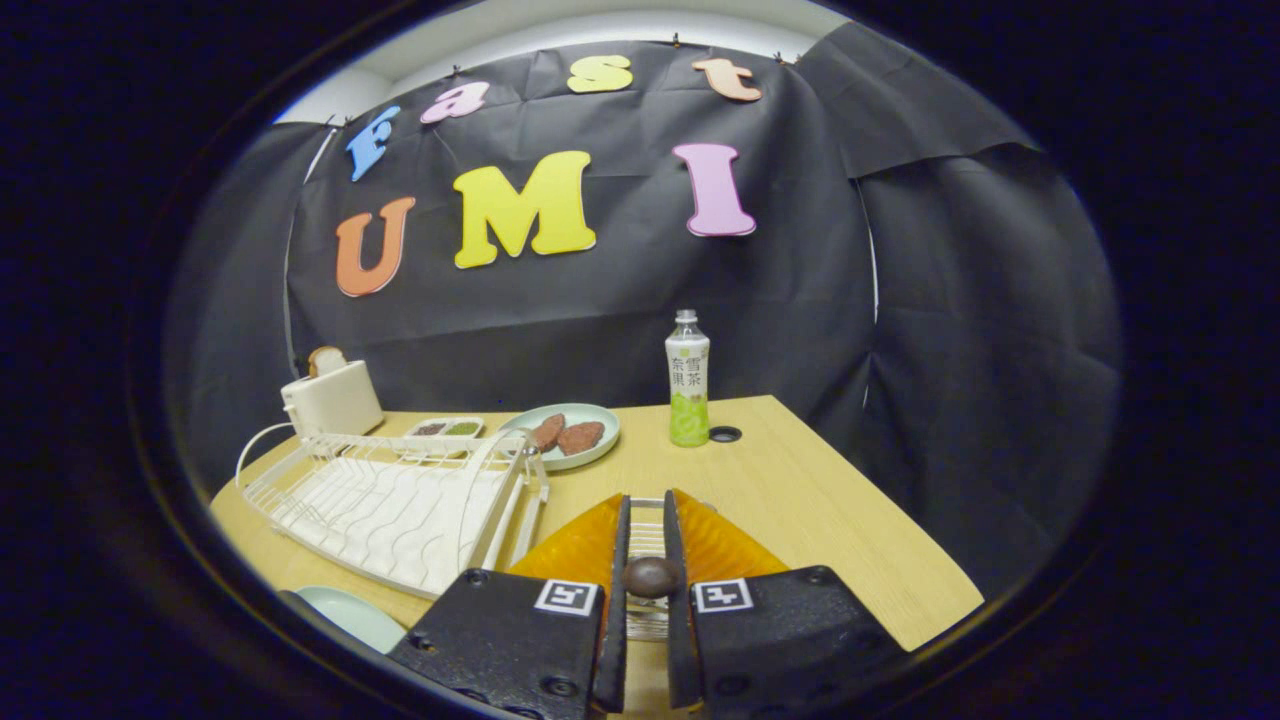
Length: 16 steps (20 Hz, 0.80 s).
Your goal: Take the plate from the dish rack, then take the spoon from the basket and place it into the plate.
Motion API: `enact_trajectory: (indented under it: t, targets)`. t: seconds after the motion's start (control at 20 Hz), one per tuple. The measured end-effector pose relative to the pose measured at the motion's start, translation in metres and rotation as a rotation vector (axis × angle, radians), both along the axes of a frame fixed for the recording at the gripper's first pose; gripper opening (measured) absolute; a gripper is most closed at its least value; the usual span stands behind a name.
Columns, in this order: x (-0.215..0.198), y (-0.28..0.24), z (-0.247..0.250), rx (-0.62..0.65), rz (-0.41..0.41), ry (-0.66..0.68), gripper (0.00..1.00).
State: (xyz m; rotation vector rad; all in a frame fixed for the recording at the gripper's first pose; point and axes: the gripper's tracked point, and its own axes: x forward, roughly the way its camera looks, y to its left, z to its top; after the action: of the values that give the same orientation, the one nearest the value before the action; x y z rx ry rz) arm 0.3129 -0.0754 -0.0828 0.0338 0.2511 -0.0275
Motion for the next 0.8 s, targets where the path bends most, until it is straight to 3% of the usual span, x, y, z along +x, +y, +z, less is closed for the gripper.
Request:
enact_trajectory:
  t: [0.4,0.6,0.8]
  targets:
    - [0.005,0.002,0.06,-0.026,-0.049,-0.083,0.2]
    - [-0.016,0.006,0.102,-0.036,-0.061,-0.154,0.2]
    - [-0.051,0.036,0.114,-0.05,-0.008,-0.172,0.2]
